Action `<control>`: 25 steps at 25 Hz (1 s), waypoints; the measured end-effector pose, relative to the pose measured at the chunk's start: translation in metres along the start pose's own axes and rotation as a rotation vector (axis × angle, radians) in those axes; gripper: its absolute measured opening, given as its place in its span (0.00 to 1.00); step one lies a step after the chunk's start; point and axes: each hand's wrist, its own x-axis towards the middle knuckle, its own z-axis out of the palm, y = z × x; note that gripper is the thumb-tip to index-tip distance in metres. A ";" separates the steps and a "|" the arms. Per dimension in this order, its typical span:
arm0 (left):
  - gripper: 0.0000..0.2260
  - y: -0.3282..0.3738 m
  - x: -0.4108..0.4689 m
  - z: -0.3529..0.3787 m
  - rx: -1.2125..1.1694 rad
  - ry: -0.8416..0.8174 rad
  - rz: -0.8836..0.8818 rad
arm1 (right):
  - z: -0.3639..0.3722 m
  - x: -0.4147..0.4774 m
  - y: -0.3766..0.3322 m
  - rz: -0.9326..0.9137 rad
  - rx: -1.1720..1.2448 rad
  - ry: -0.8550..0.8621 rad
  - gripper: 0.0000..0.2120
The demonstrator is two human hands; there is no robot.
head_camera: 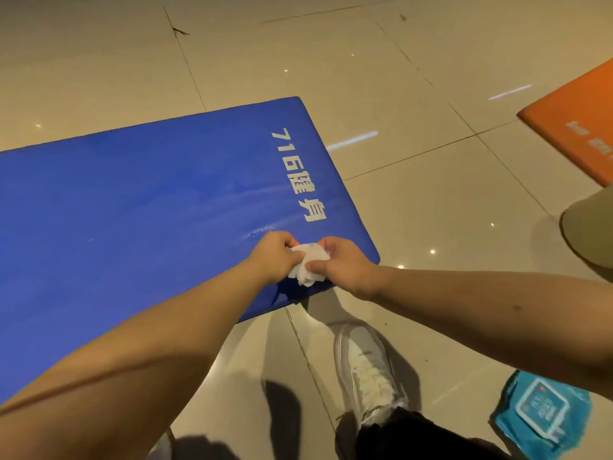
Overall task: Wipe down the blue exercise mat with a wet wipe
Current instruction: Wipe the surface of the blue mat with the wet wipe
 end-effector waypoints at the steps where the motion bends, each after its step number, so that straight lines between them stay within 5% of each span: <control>1: 0.04 -0.004 0.004 0.007 -0.019 0.007 -0.022 | -0.001 0.005 0.007 0.048 0.066 0.007 0.13; 5: 0.06 -0.025 0.019 0.030 -0.081 0.065 -0.125 | -0.019 0.025 0.030 0.107 0.068 0.032 0.10; 11: 0.26 -0.056 0.011 0.049 0.403 0.155 -0.060 | -0.051 0.053 0.072 -0.270 -0.483 0.296 0.16; 15: 0.35 -0.065 0.004 0.059 0.642 0.061 -0.056 | -0.018 0.045 0.110 -0.209 -0.929 0.081 0.23; 21: 0.39 -0.065 0.002 0.052 0.744 -0.048 -0.087 | 0.004 0.027 0.123 -0.061 -1.121 0.057 0.34; 25: 0.41 -0.071 0.001 0.043 0.799 -0.092 -0.064 | -0.002 0.027 0.123 -0.132 -1.205 -0.032 0.35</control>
